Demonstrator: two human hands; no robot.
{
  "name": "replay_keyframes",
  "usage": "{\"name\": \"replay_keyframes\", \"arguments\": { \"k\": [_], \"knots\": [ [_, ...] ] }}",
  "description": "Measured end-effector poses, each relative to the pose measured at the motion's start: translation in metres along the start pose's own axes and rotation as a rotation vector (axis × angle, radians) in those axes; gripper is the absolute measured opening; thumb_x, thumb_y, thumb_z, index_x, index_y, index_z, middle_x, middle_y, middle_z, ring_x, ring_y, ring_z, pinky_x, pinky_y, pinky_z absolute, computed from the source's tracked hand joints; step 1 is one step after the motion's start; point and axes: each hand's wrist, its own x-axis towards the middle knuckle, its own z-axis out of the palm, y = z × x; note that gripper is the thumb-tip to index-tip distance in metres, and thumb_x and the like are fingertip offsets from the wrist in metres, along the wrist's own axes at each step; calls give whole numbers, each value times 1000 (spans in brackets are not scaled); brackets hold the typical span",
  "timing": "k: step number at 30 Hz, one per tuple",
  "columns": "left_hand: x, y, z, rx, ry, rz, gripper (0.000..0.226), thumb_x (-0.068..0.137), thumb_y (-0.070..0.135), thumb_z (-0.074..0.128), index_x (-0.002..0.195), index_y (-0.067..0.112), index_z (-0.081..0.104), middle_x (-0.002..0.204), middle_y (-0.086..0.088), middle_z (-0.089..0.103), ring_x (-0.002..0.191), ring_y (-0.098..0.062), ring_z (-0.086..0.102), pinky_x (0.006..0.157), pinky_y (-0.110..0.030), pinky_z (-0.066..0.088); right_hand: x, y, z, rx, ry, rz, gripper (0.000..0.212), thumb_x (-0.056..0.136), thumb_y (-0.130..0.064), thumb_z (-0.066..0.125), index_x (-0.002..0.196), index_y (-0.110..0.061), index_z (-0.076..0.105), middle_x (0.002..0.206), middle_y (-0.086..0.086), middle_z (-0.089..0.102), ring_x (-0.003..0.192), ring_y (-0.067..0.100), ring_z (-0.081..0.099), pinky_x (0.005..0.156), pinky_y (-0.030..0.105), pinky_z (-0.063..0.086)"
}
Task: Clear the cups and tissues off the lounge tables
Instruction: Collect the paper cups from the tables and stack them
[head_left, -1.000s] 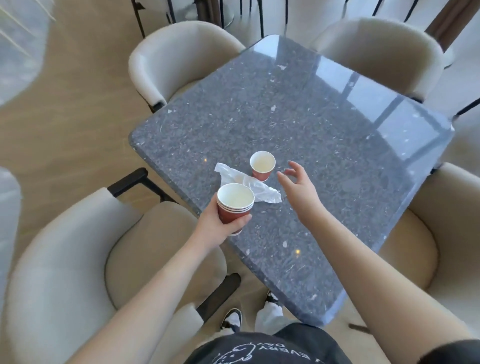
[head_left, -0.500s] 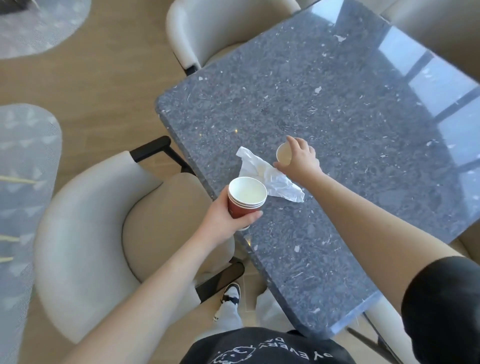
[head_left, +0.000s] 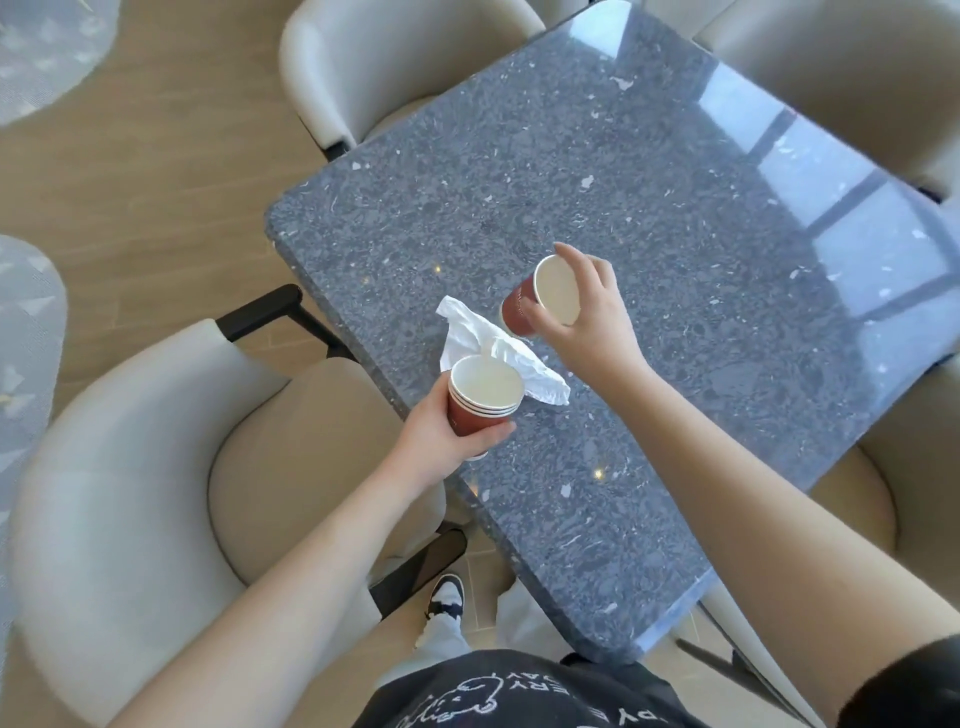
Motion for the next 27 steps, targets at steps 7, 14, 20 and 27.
{"name": "replay_keyframes", "arguments": {
  "k": [7,14,20,27],
  "knots": [
    [-6,-1,1,33,-94,46,63,76,38,91,124,40,51,112,27,65,97,25,57,75,2,43,-59,-38,-23,158,-44,32,51,95,-40,66,142,-34,48,133,-10,50,119,-1,45,95,8,31],
    [-32,-7,-12,0,-148,111,73,63,58,85,127,44,52,115,22,69,103,9,64,83,-12,50,-105,-52,-7,46,-171,56,50,95,-38,66,142,-34,50,128,-9,50,115,0,45,92,16,34],
    [-56,-18,-26,50,-210,137,62,60,52,86,113,47,54,104,17,70,93,12,65,72,-8,47,-147,-66,25,-56,-284,37,61,94,-49,62,149,-34,41,150,-10,39,138,7,37,110,26,30],
    [-72,-19,-34,164,-276,238,67,70,29,89,125,37,50,100,26,62,92,6,60,67,-3,44,-197,-72,59,-49,-180,100,60,100,-52,51,154,-34,33,158,-12,31,146,12,28,119,34,26]
  ]
}}
